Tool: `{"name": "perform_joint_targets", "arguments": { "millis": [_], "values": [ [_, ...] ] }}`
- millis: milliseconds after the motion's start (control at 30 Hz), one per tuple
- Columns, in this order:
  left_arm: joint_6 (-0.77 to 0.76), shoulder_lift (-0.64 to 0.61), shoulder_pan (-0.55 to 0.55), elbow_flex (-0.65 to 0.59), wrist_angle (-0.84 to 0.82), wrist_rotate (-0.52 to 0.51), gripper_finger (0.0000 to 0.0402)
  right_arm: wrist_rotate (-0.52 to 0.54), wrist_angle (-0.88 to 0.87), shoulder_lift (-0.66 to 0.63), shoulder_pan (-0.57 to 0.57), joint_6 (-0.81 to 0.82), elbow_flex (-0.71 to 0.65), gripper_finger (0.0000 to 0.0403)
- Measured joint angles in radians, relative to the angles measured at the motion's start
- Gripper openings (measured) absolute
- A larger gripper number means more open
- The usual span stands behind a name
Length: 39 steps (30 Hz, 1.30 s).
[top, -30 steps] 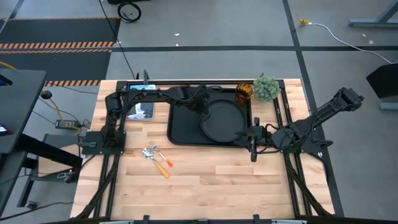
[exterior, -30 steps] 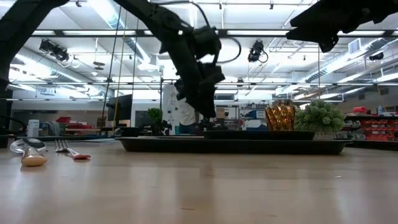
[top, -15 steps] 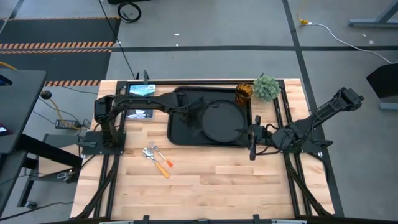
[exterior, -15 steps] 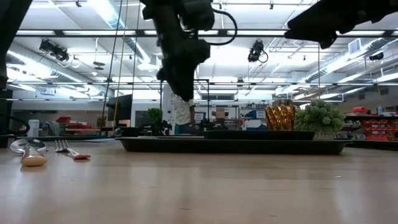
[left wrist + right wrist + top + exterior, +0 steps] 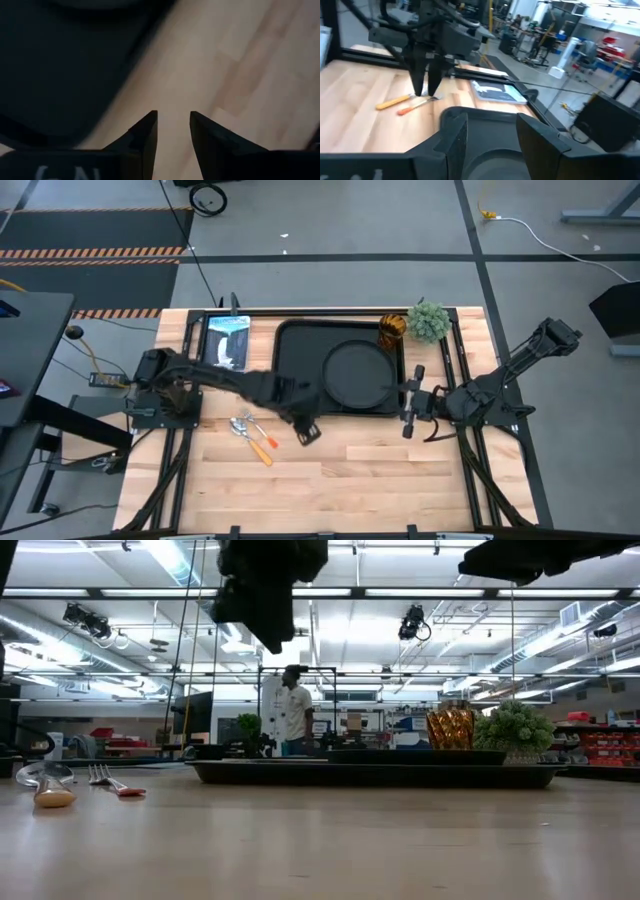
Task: Pick and place plate/cup/fork/spoon on tray
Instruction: Put the orange fork on the black serving tray to the left of the black plate
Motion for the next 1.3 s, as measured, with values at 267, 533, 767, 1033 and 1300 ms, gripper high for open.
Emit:
{"name": "perform_joint_targets", "arguments": {
  "millis": [267, 533, 767, 1033, 1300],
  "values": [
    [-0.347, 0.003, -0.179, -0.021, -0.02, -0.13, 0.0123, -0.139, -0.002, 0.049, -0.009, -0.005, 0.0, 0.0175],
    [-0.841, 0.004, -0.325, -0.021, -0.114, -0.285, 0.0122, -0.219, -0.039, 0.074, -0.009, -0.019, 0.0, 0.0175],
    [-1.201, 0.076, -0.377, -0.021, -0.365, -0.302, 0.0106, -0.279, -0.08, 0.057, -0.004, -0.028, 0.0, 0.0175],
    [-1.236, 0.115, -0.343, -0.021, -0.373, -0.264, 0.008, -0.347, -0.098, 0.027, -0.004, -0.042, 0.0, 0.0175],
    [-1.192, 0.115, -0.296, -0.021, -0.372, -0.315, 0.0022, -0.413, -0.15, -0.043, -0.004, -0.041, 0.0, 0.0175]
  ]
}}
